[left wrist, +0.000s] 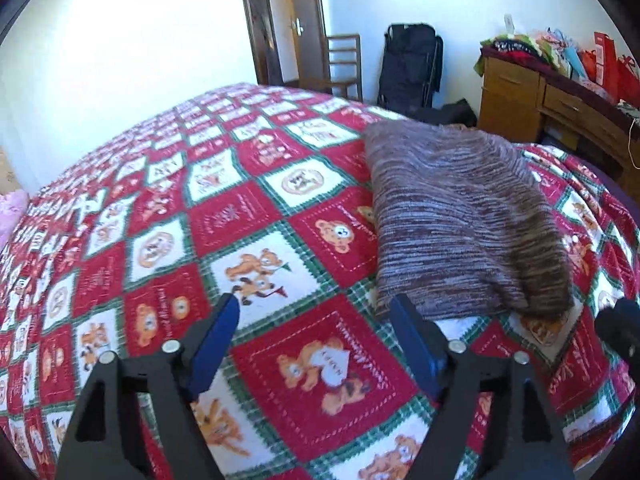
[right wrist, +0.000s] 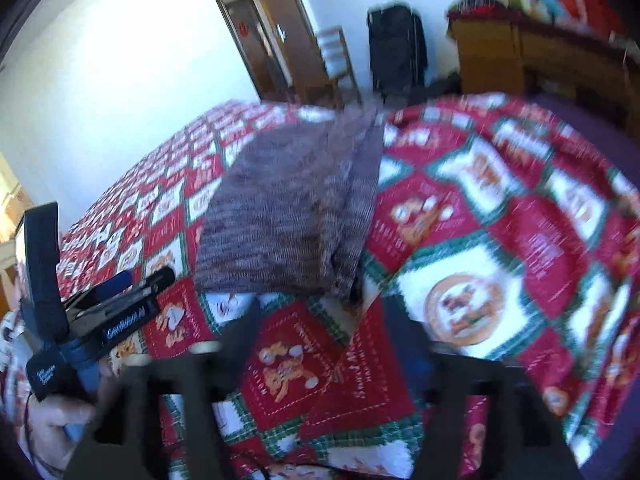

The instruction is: Fold small clothes

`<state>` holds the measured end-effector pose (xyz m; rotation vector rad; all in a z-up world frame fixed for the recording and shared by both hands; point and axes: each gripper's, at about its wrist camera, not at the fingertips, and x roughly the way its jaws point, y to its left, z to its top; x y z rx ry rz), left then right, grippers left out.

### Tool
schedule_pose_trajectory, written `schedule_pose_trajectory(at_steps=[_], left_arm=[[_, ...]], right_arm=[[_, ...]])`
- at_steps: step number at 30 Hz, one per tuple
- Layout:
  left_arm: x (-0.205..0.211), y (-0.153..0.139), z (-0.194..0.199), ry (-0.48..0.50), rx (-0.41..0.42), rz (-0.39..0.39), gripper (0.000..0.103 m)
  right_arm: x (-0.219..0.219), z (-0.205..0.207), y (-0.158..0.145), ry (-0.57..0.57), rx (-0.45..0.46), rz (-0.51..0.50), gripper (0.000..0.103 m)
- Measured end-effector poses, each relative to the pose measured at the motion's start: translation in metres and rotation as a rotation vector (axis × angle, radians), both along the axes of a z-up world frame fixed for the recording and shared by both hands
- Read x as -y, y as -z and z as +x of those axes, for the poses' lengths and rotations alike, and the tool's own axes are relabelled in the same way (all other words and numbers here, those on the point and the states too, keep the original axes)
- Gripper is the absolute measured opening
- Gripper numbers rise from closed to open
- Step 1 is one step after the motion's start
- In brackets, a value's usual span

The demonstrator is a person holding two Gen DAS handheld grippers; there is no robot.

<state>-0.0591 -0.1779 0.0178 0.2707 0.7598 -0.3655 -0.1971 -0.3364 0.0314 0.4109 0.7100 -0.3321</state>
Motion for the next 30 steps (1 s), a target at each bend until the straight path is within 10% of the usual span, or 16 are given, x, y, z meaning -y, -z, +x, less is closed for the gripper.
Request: schedule_pose_trajectory(at_steps=[11, 20, 30], left_arm=[[-0.023, -0.010, -0.049, -0.010, 0.058, 0.013, 0.092], [-0.022, -0.037, -0.081, 0.011, 0.099, -0.070, 0.099], [0.004, -0.028, -0.102, 0.131, -0.152, -0.179, 0.100]], right_arm=[[-0.027, -0.038, -0.019, 0.049, 0.028, -0.308, 0.072], [-0.035, -0.059, -0.047, 0.032, 0.104, -0.356, 0.072], [-0.036, -0.071, -0.058, 0.055, 0.100, -0.404, 0.073]])
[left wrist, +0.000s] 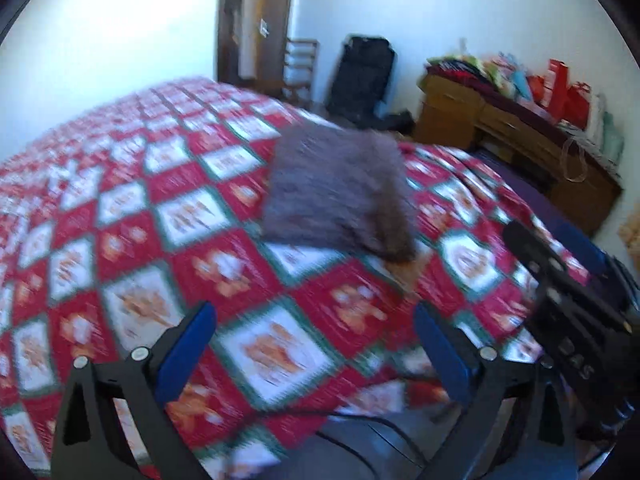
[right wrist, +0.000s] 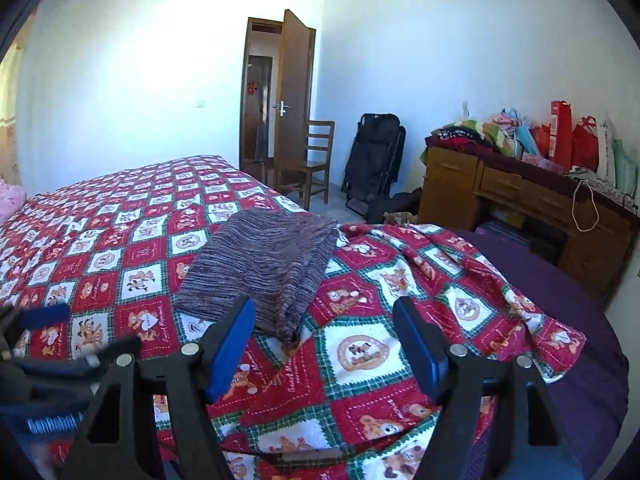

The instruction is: Fold small clothes

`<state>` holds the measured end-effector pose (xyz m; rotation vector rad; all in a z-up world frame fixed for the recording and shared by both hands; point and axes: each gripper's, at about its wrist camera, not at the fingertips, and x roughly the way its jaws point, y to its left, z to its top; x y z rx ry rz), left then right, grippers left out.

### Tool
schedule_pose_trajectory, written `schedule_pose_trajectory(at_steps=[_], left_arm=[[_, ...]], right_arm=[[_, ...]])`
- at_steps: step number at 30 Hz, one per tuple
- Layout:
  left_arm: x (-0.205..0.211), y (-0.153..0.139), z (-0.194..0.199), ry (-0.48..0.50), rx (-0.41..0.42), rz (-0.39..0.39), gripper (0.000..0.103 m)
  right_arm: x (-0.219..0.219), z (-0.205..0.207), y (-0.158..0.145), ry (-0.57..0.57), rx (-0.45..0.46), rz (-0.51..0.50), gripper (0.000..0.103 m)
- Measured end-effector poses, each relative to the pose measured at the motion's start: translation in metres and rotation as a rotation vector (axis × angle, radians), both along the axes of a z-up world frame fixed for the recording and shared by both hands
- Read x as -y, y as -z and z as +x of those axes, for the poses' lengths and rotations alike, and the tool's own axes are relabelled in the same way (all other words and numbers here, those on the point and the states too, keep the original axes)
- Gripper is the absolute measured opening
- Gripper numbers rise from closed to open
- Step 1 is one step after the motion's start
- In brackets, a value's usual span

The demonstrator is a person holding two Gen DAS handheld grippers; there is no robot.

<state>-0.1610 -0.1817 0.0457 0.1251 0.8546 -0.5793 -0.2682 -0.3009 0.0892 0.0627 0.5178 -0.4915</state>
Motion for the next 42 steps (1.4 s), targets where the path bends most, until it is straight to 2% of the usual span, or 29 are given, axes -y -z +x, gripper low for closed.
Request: schedule_pose_trajectory(at_steps=[3, 5, 9, 13, 16, 18, 22, 32, 42], left_arm=[[0.010, 0.008, -0.002, 0.037, -0.082, 0.011, 0.100], [0.012, 0.005, -0.010, 0.037, -0.071, 0.009, 0.100], [0.007, -0.018, -0.024, -0.009, 0.057, 0.026, 0.100], [-0.011, -0.056, -0.040, -0.125, 0.285, -0.001, 0.103], [-0.023, -0.075, -0.049, -0.188, 0.394, -0.030, 0.103], [-0.031, -0.085, -0.054, -0.215, 0.439, -0.058, 0.103], [-0.042, -0.091, -0.056, -0.246, 0.457, -0.084, 0.103], [-0.042, -0.095, -0.069, -0.253, 0.520, -0.043, 0.103], [-0.041, -0.093, -0.066, -0.238, 0.487, -0.030, 0.103]], right_arm=[[0.010, -0.001, 0.001, 0.022, -0.027, 0.026, 0.073], [0.016, -0.007, 0.000, 0.041, -0.020, 0.040, 0.073], [0.020, -0.020, -0.015, 0.056, 0.034, 0.034, 0.073], [0.013, -0.041, -0.041, 0.052, 0.155, 0.008, 0.073], [0.001, -0.058, -0.061, 0.050, 0.252, -0.053, 0.074], [-0.008, -0.066, -0.072, 0.043, 0.305, -0.089, 0.084], [-0.019, -0.075, -0.084, 0.024, 0.363, -0.122, 0.086], [-0.030, -0.077, -0.090, -0.013, 0.366, -0.111, 0.086], [-0.029, -0.074, -0.085, -0.015, 0.350, -0.095, 0.086]])
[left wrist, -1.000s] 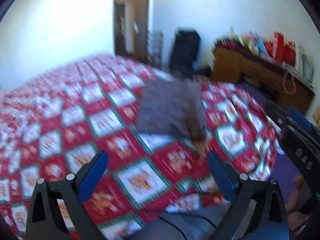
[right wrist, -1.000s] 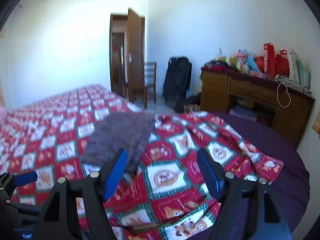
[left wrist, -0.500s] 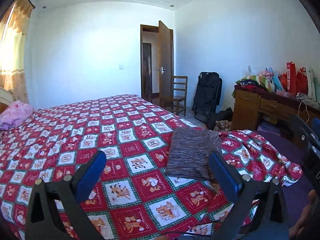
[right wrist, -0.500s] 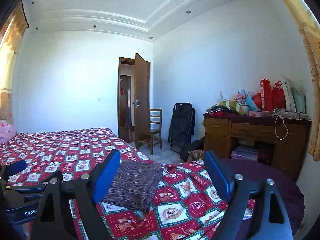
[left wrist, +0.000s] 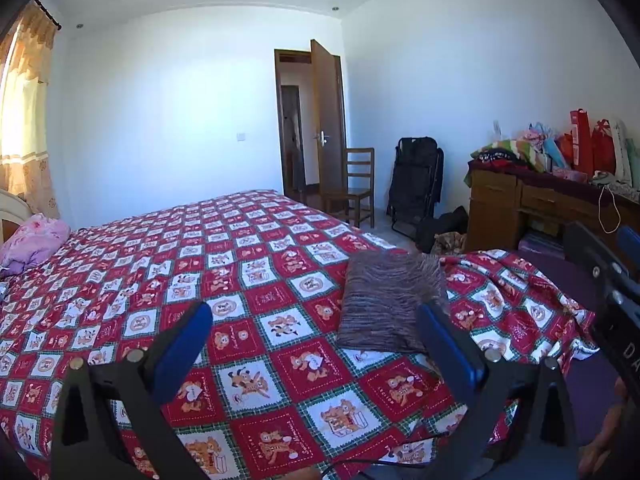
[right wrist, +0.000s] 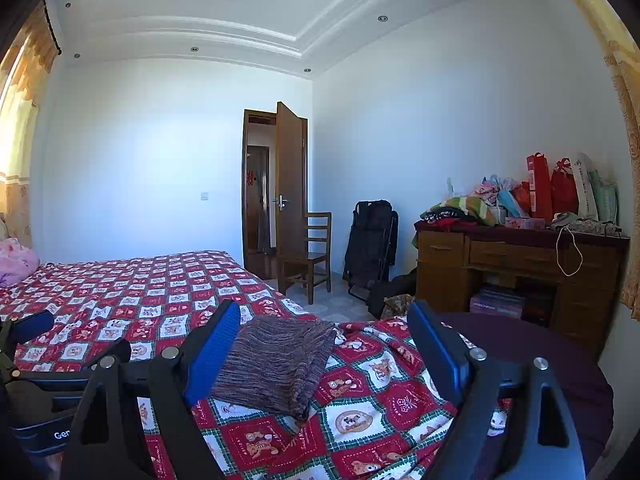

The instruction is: Fold small clothes

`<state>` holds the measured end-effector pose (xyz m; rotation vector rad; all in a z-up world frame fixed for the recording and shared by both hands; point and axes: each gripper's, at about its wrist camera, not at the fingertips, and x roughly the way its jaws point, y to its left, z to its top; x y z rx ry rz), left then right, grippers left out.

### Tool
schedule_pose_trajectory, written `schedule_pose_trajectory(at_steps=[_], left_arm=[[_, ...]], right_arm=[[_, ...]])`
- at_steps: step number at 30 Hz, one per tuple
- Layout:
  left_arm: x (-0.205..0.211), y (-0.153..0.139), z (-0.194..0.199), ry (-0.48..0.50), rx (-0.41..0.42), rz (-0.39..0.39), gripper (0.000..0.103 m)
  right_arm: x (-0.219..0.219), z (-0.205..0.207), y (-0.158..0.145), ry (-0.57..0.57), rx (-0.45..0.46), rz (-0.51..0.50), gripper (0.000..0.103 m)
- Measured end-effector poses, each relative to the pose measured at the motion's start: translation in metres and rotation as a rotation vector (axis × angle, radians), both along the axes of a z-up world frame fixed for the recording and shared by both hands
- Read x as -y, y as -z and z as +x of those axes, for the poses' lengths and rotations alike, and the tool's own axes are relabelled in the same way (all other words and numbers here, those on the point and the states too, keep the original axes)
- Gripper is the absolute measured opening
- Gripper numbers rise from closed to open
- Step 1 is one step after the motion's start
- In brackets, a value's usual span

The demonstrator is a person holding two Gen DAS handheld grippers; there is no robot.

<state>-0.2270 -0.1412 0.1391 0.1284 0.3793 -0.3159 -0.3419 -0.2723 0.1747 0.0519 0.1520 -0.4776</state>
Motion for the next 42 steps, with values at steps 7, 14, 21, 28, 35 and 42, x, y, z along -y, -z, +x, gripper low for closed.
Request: schedule_pose_trajectory(at_steps=[7, 14, 21, 28, 35, 42], left_arm=[[-0.0003, 0.0003, 0.0006, -0.001, -0.003, 0.006, 0.103], [0.0013, 0.0008, 0.0023, -0.008, -0.004, 0.025, 0.103], [0.0012, 0.0008, 0.0015, -0.002, -0.009, 0.023, 0.103], [0.0019, 0.0006, 0.0021, 0.004, -0.016, 0.021, 0.103], [0.0023, 0.0011, 0.0023, -0.003, -0.020, 0.021, 0.103], [0.0034, 0.0019, 0.0024, -0.021, -0.012, 0.032, 0.103]], right_arm=[[0.0043, 0.0000, 0.0015, 0.004, -0.007, 0.017, 0.086], [0.0044, -0.0001, 0.0014, 0.003, -0.008, 0.017, 0.086], [0.0052, -0.0001, 0.0012, 0.007, -0.008, 0.017, 0.086], [0.0046, -0.0009, 0.0014, 0.005, -0.011, 0.019, 0.086], [0.0042, 0.0014, 0.0014, 0.007, -0.015, 0.018, 0.086], [0.0049, 0.0003, 0.0001, 0.016, -0.003, 0.025, 0.086]])
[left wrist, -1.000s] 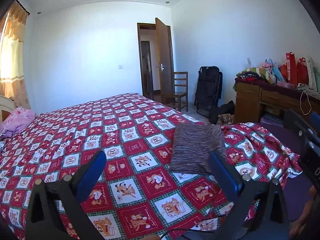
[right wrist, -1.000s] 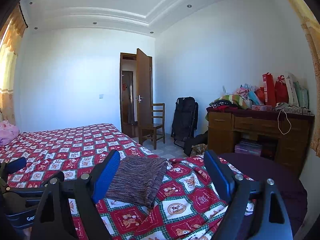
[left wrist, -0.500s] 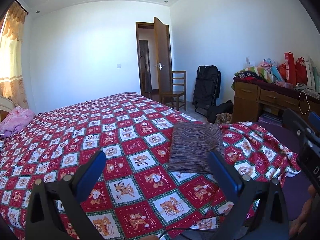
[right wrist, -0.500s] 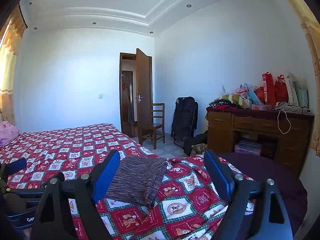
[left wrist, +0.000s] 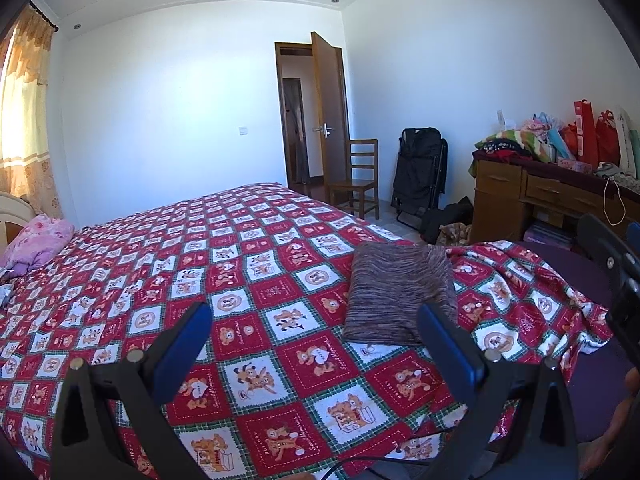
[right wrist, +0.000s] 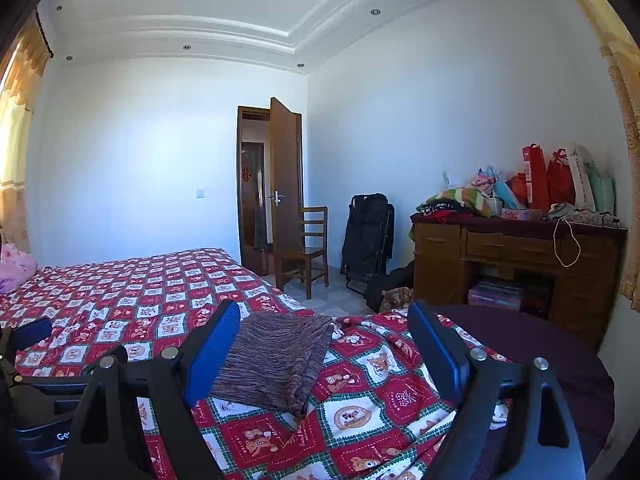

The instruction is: Fold small clothes

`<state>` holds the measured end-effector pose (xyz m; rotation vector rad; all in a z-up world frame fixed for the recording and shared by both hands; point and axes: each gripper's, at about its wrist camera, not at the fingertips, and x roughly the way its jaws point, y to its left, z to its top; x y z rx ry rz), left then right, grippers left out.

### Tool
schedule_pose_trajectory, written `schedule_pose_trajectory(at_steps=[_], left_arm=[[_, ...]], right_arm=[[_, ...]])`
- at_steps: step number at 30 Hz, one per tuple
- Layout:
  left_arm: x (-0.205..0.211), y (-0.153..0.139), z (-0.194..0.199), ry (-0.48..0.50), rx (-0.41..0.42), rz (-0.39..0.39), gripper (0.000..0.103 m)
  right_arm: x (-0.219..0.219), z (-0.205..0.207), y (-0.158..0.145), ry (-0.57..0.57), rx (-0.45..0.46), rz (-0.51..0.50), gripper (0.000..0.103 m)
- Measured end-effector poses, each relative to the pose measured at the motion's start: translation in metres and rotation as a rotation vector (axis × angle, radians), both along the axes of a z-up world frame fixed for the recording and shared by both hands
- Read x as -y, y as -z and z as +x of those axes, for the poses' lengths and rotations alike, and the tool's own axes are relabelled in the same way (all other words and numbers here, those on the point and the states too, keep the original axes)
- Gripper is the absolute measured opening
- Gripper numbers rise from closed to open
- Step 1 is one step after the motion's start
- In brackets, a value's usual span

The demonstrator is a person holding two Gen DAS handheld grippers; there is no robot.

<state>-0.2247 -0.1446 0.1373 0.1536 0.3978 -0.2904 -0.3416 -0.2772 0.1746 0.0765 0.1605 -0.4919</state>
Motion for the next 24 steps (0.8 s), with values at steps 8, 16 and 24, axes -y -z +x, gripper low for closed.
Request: schedule_pose_trajectory(at_steps=[8, 16, 24], left_arm=[[-0.0018, 0.0000, 0.0039, -0.020, 0.001, 0.002, 0.103], [-0.0048, -0.0005, 0.0053, -0.017, -0.007, -0.017, 0.103], [-0.0068, 0.0010, 0.0072, -0.008, -0.013, -0.023, 0.103]], right_arm=[[0.0005, -0.0001, 0.0012, 0.005, 0.003, 0.003, 0.086], [-0.0004, -0.0004, 0.0018, 0.006, 0.003, 0.001, 0.087], [-0.0007, 0.0000, 0.0024, 0.006, 0.001, 0.004, 0.087]])
